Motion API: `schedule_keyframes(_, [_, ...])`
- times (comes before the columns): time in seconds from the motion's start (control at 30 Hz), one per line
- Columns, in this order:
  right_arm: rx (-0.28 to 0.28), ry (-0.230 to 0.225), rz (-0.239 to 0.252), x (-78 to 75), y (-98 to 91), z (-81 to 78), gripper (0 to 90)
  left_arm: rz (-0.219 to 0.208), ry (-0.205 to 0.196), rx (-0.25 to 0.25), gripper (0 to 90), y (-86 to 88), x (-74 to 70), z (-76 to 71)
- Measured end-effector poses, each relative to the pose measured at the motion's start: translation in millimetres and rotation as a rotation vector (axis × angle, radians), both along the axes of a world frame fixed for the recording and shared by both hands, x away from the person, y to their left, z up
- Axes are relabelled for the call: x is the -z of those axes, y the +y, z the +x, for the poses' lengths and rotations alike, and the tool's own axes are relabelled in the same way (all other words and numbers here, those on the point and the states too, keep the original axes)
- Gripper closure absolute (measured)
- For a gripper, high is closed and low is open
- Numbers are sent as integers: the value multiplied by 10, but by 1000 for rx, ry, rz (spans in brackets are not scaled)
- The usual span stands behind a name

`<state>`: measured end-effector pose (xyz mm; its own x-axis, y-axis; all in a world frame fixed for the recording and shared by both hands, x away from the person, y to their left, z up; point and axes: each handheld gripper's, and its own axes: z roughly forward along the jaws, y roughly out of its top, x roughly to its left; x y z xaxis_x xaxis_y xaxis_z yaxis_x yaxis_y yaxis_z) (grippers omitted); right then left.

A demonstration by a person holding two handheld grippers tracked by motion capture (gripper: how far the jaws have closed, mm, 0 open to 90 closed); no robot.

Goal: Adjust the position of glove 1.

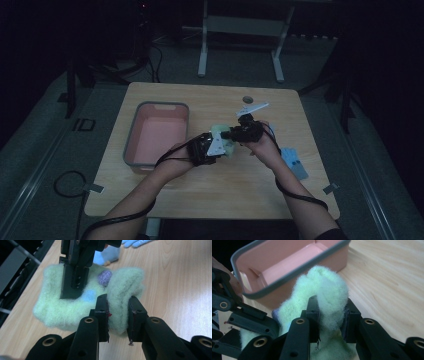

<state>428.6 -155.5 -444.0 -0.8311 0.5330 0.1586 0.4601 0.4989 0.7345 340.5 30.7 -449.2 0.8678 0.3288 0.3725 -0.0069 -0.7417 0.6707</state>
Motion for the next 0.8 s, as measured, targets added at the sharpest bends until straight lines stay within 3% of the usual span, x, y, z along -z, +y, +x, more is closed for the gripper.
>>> schedule_keyframes(0.3, [-37, -25, -3, -192, 294, 82, 722, -2, -22, -42, 747, 258, -139, 16])
schedule_keyframes(0.8, [-77, -36, -6, -275, 844, 196, 723, 34, -46, -117, 749, 701, -202, 23])
